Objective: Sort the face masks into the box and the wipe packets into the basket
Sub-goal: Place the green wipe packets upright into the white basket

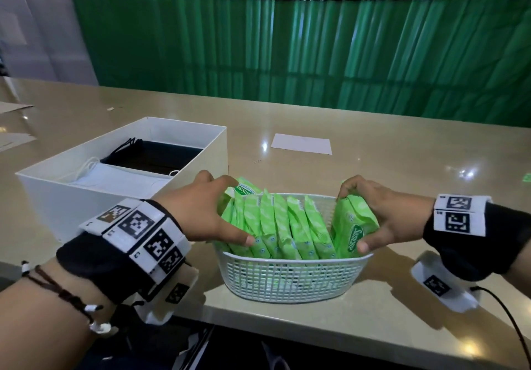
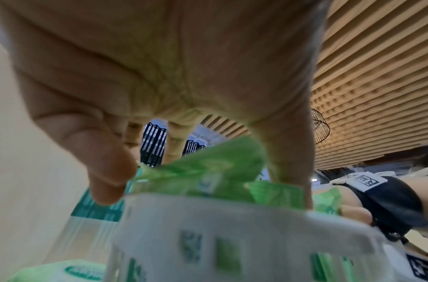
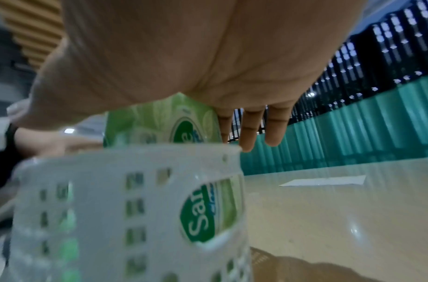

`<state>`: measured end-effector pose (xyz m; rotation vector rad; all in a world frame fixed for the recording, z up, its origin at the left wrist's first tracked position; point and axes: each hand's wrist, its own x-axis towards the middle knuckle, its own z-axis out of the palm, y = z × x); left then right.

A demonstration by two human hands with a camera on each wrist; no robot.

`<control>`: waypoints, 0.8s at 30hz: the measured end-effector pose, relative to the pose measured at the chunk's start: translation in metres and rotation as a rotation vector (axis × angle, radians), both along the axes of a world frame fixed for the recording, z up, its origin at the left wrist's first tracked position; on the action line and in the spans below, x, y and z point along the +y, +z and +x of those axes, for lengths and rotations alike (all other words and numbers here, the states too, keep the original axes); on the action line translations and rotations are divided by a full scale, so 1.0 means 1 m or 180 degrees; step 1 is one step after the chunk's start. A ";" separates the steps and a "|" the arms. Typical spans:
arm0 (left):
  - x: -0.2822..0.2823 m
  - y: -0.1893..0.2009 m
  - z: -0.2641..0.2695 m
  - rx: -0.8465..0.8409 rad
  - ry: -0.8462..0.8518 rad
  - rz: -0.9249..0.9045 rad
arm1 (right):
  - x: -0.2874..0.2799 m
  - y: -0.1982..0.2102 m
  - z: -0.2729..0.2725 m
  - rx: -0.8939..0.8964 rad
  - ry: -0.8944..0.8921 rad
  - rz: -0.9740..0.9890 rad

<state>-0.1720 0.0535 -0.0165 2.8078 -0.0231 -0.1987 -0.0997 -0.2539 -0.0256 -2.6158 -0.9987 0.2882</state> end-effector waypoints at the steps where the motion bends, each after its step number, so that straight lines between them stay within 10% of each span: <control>1: 0.000 0.001 0.000 0.0001 -0.0006 -0.0004 | -0.002 0.002 0.000 0.0020 0.0008 0.0008; 17: 0.019 -0.010 -0.006 0.0124 -0.0433 -0.0538 | 0.037 0.017 -0.010 0.0121 -0.0340 -0.1157; 24: 0.014 -0.039 -0.004 0.0296 -0.0617 -0.1355 | 0.038 0.009 -0.012 0.0432 -0.0374 -0.0629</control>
